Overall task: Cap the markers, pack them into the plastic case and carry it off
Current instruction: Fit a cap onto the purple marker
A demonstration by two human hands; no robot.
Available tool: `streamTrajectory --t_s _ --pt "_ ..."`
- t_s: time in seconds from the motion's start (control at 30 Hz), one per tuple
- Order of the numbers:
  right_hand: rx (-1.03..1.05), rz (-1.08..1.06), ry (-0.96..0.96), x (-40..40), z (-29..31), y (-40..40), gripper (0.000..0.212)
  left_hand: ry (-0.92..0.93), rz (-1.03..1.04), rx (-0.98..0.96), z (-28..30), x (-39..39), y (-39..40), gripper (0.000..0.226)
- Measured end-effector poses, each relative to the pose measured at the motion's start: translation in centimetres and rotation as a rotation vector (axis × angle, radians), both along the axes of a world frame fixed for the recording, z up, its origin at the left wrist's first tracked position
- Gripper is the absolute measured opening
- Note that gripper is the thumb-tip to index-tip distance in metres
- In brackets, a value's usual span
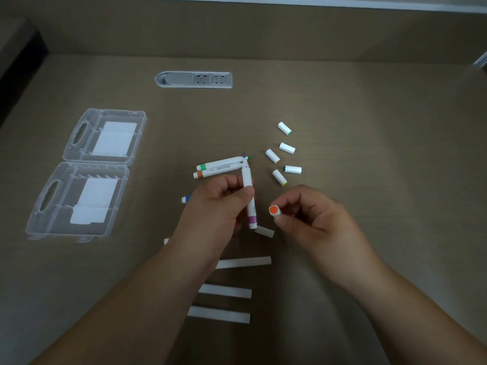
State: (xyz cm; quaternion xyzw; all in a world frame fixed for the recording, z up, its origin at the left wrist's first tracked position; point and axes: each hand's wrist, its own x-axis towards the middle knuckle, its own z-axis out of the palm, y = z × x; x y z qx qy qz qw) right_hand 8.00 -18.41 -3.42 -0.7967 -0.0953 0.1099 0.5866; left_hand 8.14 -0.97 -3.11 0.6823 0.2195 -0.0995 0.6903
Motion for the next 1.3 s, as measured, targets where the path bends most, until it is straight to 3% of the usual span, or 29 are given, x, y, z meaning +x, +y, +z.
streamTrajectory --t_s 0.2,0.37,0.5,0.63,0.73,0.87,0.93,1.03,1.1,1.3 --pt "-0.172 -0.037 -0.097 0.4 -0.9 0.0 0.008 -0.028 0.015 -0.021 0.2 0.1 -0.2 0.016" --pt "-0.645 0.008 -0.342 2.7 -3.3 -1.1 0.004 -0.021 0.030 -0.005 0.3 -0.2 0.1 0.017" --pt "-0.674 0.053 -0.391 3.3 -3.4 -0.7 0.005 -0.018 0.032 -0.001 0.4 -0.3 0.4 0.015" --pt "-0.597 -0.156 -0.349 4.5 -2.1 -0.4 0.007 -0.007 0.029 0.000 0.3 -0.3 0.8 0.017" --pt "-0.672 -0.243 -0.353 6.4 -1.7 0.5 0.008 -0.001 0.026 0.007 0.2 -0.2 1.0 0.017" --pt "-0.933 -0.087 -0.344 7.4 -2.4 2.2 0.005 -0.003 0.039 0.002 0.1 -0.2 1.4 0.016" --pt "-0.955 -0.028 -0.326 7.3 -2.4 2.4 0.009 -0.009 0.048 0.004 0.2 -0.2 1.7 0.016" --pt "-0.810 -0.009 -0.304 6.6 -1.7 2.2 0.014 -0.017 0.072 -0.008 0.3 0.0 2.1 0.014" --pt "-0.575 -0.043 -0.166 5.7 -0.7 2.3 0.018 -0.012 0.077 -0.002 0.4 0.2 2.2 0.013" --pt "0.377 -0.250 0.855 3.0 2.1 3.4 0.010 -0.022 0.061 -0.026 0.6 0.7 1.6 0.016"
